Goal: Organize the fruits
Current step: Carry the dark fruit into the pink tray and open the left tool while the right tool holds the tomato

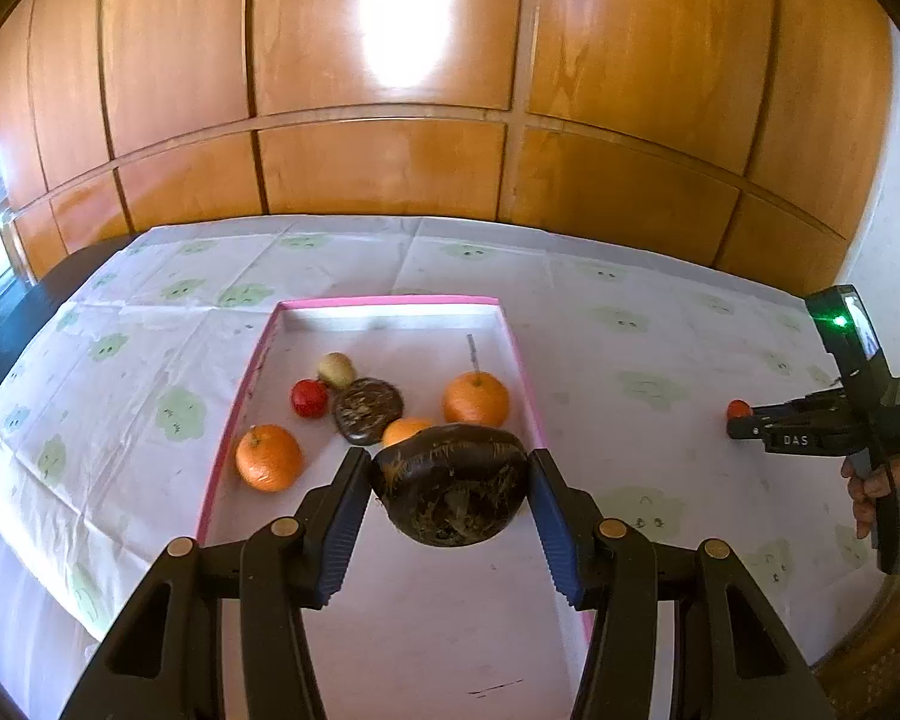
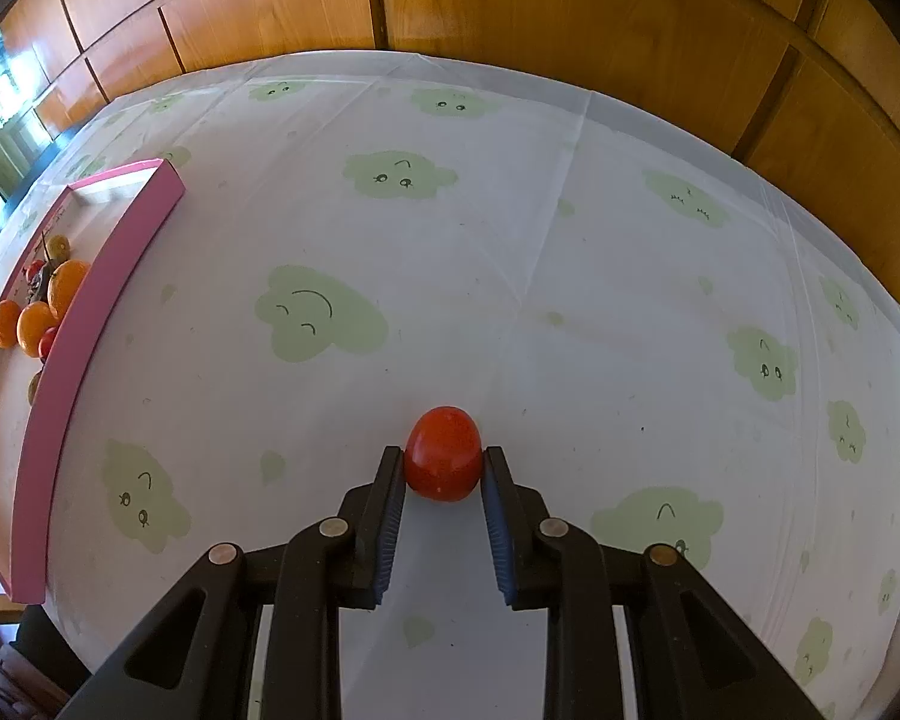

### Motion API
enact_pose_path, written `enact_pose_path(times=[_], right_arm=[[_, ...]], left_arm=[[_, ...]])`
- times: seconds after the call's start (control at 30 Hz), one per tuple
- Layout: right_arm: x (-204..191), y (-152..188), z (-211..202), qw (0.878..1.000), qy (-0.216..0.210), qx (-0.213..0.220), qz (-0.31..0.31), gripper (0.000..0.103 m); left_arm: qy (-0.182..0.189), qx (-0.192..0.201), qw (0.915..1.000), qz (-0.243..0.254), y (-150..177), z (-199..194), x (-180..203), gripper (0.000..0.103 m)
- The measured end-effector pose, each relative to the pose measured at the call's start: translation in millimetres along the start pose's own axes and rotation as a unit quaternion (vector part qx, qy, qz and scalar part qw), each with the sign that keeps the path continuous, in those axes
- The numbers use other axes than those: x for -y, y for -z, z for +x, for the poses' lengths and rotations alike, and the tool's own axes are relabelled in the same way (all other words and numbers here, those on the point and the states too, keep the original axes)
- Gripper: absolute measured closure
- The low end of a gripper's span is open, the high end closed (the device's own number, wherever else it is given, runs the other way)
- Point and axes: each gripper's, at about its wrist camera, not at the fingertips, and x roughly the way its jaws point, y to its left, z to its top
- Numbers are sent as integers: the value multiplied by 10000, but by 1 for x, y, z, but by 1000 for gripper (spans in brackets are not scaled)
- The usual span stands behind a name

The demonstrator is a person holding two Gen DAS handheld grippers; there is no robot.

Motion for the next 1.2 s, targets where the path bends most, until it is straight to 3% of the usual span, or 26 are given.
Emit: enact_pose_path(times=[0.53, 0.97, 1.2], right_arm=[[-1, -1, -2, 10000, -17, 45, -22, 77], [-1, 1, -13, 9997, -88, 192, -82, 77], [-1, 2, -16, 9997, -86, 203, -98, 77]], left_arm=[[-96, -203, 9996, -149, 6, 12, -18, 50], [-186, -680, 9943, -803, 14, 41, -73, 50], [-381, -580, 9960, -570, -4, 63, -71, 49]])
